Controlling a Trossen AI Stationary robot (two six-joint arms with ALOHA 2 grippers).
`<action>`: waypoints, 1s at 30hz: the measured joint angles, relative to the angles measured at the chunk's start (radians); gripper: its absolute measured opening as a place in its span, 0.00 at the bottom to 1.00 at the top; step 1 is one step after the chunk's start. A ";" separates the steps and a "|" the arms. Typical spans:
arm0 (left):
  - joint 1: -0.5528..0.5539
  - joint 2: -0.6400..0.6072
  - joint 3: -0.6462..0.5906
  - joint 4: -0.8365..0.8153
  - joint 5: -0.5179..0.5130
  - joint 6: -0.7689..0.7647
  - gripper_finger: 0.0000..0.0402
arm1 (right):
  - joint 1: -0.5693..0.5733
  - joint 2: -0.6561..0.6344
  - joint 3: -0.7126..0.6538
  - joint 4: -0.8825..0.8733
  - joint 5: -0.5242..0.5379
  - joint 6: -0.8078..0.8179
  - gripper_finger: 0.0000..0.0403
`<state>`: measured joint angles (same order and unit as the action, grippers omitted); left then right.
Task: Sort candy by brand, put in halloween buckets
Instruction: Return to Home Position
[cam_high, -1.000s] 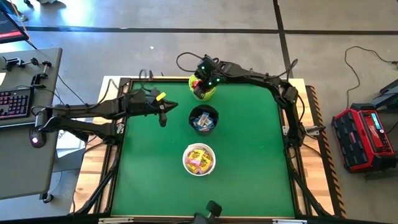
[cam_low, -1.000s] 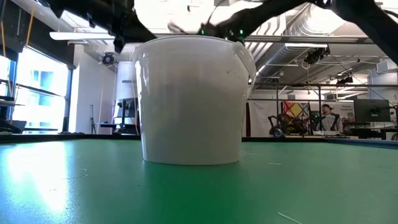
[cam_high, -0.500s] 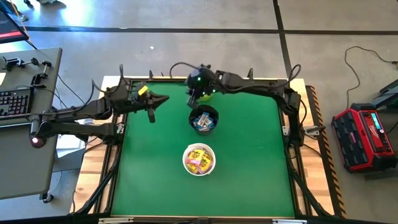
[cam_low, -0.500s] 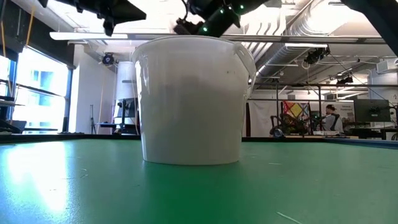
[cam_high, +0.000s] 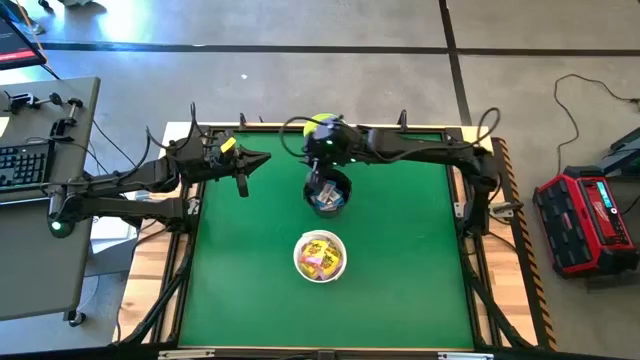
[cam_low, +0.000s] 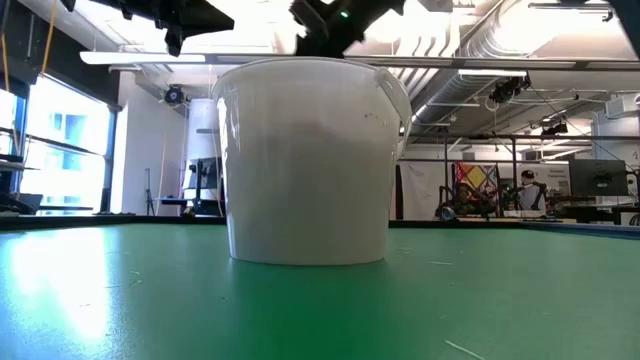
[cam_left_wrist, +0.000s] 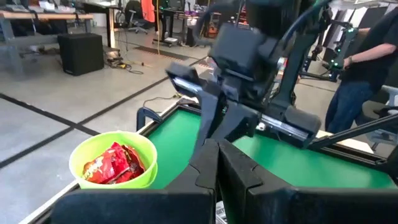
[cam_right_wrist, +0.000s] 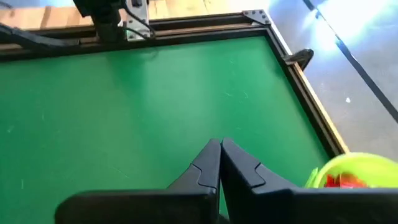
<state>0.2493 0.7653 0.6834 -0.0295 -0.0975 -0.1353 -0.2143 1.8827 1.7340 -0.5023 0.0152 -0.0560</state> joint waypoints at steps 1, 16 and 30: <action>0.000 0.000 0.000 0.002 0.000 0.004 0.00 | -0.002 -0.034 -0.066 0.046 0.000 0.016 0.00; 0.003 0.000 0.000 0.005 -0.003 0.011 0.00 | 0.006 -0.747 -0.873 0.371 0.065 0.130 0.00; 0.095 -0.001 0.000 0.050 0.009 0.009 0.00 | 0.005 -1.306 -1.397 0.539 -0.057 0.161 0.00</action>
<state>0.3444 0.7647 0.6834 0.0203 -0.0881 -0.1265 -0.2092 0.5769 0.3369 0.0366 -0.0421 0.1051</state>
